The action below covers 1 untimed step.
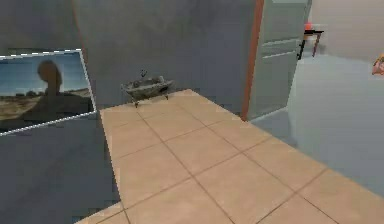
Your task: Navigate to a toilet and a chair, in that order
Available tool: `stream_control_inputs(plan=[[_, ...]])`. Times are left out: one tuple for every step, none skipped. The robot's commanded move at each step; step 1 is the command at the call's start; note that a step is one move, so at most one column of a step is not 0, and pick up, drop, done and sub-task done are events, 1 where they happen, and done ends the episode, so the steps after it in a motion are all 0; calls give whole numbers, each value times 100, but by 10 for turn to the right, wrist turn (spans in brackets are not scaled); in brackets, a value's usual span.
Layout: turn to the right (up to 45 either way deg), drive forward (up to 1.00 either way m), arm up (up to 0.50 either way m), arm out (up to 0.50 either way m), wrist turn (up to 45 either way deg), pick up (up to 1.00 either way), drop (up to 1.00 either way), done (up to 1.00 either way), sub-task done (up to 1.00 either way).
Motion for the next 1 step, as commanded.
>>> stream_control_inputs(plan=[[360,0,0,0,0,0,0,0,0]])
